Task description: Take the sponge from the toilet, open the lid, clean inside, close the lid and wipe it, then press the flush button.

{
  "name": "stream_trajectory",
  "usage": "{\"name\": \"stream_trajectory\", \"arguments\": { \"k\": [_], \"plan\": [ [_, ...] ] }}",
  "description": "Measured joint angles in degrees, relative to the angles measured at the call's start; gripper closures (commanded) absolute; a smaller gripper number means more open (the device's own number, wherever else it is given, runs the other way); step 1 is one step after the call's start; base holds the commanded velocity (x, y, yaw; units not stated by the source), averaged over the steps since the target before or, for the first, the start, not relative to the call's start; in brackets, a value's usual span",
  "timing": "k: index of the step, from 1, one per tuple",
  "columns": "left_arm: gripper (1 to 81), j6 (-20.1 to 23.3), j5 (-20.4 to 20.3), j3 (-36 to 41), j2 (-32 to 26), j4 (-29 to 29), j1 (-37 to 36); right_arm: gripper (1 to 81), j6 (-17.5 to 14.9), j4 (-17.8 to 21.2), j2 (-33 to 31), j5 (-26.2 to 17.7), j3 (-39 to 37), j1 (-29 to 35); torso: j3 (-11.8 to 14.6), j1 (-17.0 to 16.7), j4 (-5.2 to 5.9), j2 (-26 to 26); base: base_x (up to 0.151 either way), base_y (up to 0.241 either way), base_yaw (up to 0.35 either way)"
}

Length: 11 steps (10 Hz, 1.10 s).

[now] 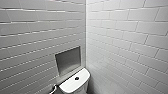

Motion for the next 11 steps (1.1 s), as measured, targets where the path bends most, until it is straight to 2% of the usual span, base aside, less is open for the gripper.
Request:
{"name": "stream_trajectory", "arguments": {
  "k": [2,4,6,8,11],
  "plan": [
    [1.0,0.0,0.09,6.52,-3.96,0.63,-5.44,81.1,0.0,0.0,-1.37,0.88,2.01,0.01,-0.02,0.0,0.0,0.0,0.0,0.0,0.0],
    [1.0,-0.02,0.59,11.04,-7.27,0.8,-11.23,81.1,0.02,0.0,-1.82,3.89,3.5,0.01,-0.02,0.0,0.0,0.0,0.0,0.0,0.0],
    [1.0,-0.02,2.4,14.67,-8.81,0.8,-17.54,81.1,0.2,0.0,-1.89,4.1,3.85,0.12,-0.05,0.0,0.0,0.0,0.0,0.0,0.0],
    [1.0,-0.09,5.23,17.23,-9.25,0.26,-23.77,81.1,0.16,0.0,-2.22,4.24,4.24,0.45,-0.05,0.02,0.0,0.0,0.0,0.0,0.0],
    [1.0,-0.24,11.31,18.27,-8.24,-3.66,-34.27,81.1,0.16,0.0,-2.17,4.32,4.46,0.45,-0.09,0.05,0.0,0.02,0.0,0.0,0.0]
  ]
}}
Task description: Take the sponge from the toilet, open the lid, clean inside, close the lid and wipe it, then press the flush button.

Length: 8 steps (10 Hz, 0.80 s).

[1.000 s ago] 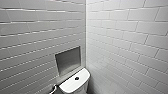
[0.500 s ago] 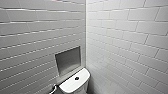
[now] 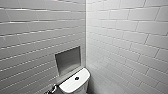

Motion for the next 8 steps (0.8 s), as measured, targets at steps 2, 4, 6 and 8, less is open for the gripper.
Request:
{"name": "stream_trajectory", "arguments": {
  "k": [2,4,6,8],
  "plan": [
    [1.0,-0.21,4.06,-0.69,2.73,-3.43,-6.39,81.1,0.0,0.0,0.13,0.61,1.07,0.22,-0.02,0.02,0.0,0.0,0.0,0.0,0.0],
    [1.0,-1.33,7.34,-5.3,7.12,-6.11,-10.36,81.1,0.0,0.0,0.22,0.98,1.38,0.49,-0.09,0.02,0.0,0.02,0.0,0.0,0.0],
    [1.0,-2.24,9.73,-9.96,10.18,-7.33,-11.63,81.1,0.0,0.0,0.38,1.19,-0.48,0.51,-1.83,0.02,0.0,0.02,0.0,0.0,0.0],
    [1.0,-4.39,11.69,-14.17,13.85,-7.8,-14.77,81.1,0.0,0.0,0.41,1.22,-0.83,0.61,-5.72,0.05,0.0,0.05,0.0,0.0,0.0]
  ]
}}
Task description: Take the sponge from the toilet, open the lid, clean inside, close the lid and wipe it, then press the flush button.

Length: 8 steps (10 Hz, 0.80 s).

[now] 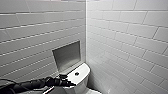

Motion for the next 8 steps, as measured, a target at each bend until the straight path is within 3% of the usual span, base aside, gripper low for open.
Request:
{"name": "stream_trajectory", "arguments": {
  "k": [2,6,7,8],
  "plan": [
    [1.0,-1.93,0.85,-2.44,2.0,-0.33,-4.61,81.1,0.0,0.0,-0.04,0.2,0.0,0.43,-3.48,0.04,0.0,0.05,0.0,0.0,0.0],
    [1.0,-4.77,4.05,-8.5,5.51,-0.43,-8.3,81.1,-0.02,0.02,-0.04,0.3,0.0,0.99,-4.29,0.06,0.0,0.09,0.0,0.0,0.0],
    [81.1,-5.11,4.5,-10.07,6.72,-0.43,-9.37,81.1,0.0,0.04,-0.04,0.33,0.0,1.04,-4.29,0.06,0.0,0.09,0.0,0.0,0.0],
    [81.1,-5.68,4.74,-11.36,7.69,-0.63,-10.31,81.1,0.0,0.02,-0.04,0.35,0.02,1.04,-4.29,0.06,0.0,0.11,0.0,0.0,0.0]
  ]
}}
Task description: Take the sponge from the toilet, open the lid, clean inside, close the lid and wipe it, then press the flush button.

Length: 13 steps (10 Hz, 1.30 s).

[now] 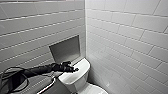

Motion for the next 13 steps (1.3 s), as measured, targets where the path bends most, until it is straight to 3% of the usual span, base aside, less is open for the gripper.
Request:
{"name": "stream_trajectory", "arguments": {
  "k": [6,10,13],
  "plan": [
    [81.1,-0.94,2.34,-13.24,8.31,-0.1,-1.78,81.1,0.01,0.09,0.0,0.04,0.09,0.0,-0.09,0.0,0.0,0.0,0.0,0.0,0.0],
    [81.1,-1.18,2.76,-19.58,13.19,0.0,-3.28,81.1,0.01,0.09,0.0,0.09,0.69,0.26,-3.82,0.05,0.0,0.05,0.0,0.0,0.0],
    [81.1,-1.4,2.71,-20.96,13.19,0.0,-4.9,81.1,0.01,0.12,0.0,0.33,1.16,0.61,-4.3,0.09,0.0,0.09,0.0,0.0,0.0]
  ]
}}
